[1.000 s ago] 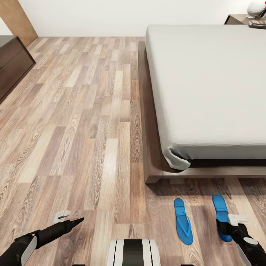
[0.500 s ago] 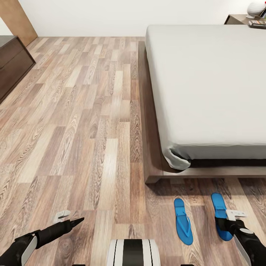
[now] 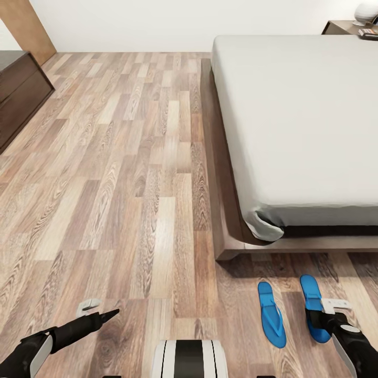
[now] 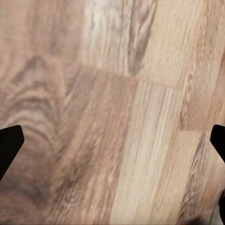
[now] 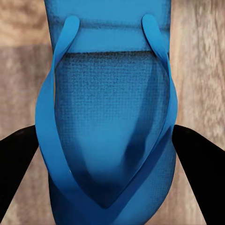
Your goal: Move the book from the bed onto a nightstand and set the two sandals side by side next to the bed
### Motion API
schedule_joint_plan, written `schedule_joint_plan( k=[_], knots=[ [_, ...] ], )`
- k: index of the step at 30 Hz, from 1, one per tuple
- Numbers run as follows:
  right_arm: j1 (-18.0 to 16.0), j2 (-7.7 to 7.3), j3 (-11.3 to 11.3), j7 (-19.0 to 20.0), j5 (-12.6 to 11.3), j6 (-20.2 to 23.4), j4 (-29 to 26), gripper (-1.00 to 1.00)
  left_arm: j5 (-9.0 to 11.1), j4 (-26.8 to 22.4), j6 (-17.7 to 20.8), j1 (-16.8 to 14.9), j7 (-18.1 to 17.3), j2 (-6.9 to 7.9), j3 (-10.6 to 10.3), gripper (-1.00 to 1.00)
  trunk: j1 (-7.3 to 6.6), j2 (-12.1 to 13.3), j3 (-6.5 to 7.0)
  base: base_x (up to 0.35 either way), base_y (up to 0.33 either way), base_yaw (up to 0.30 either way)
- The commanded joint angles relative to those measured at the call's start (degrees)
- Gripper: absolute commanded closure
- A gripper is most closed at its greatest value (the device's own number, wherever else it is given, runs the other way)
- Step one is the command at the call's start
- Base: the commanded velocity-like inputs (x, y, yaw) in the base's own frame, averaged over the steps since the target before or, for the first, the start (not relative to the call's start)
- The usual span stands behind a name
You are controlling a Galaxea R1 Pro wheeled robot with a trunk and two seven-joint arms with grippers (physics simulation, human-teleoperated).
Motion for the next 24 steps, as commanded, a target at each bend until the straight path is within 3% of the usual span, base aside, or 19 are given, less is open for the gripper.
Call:
schedule_joint_plan(
  k=[1, 5, 24],
  knots=[
    [0.0, 0.02, -0.3, 0.3, 0.2, 0.3, -0.1, 1.00, 0.3, 0.0, 0.6, 0.0, -0.2, 0.00, 0.1, -1.00, -0.01, 0.0, -0.03, 0.000, 0.008, 0.000],
    [0.0, -0.03, -0.3, 0.5, 0.2, 0.3, -0.1, 1.00, 0.3, 0.0, 0.6, 0.0, -0.2, 0.00, 0.1, -1.00, -0.01, 0.0, -0.03, 0.000, 0.002, 0.000],
    [0.0, -0.06, -0.3, 0.6, 0.0, 0.3, -0.3, 1.00, 0.3, 0.0, 0.6, 0.0, -0.3, -0.27, 0.0, -1.00, 0.48, -0.3, -4.24, 0.000, 0.000, 0.000]
  ],
)
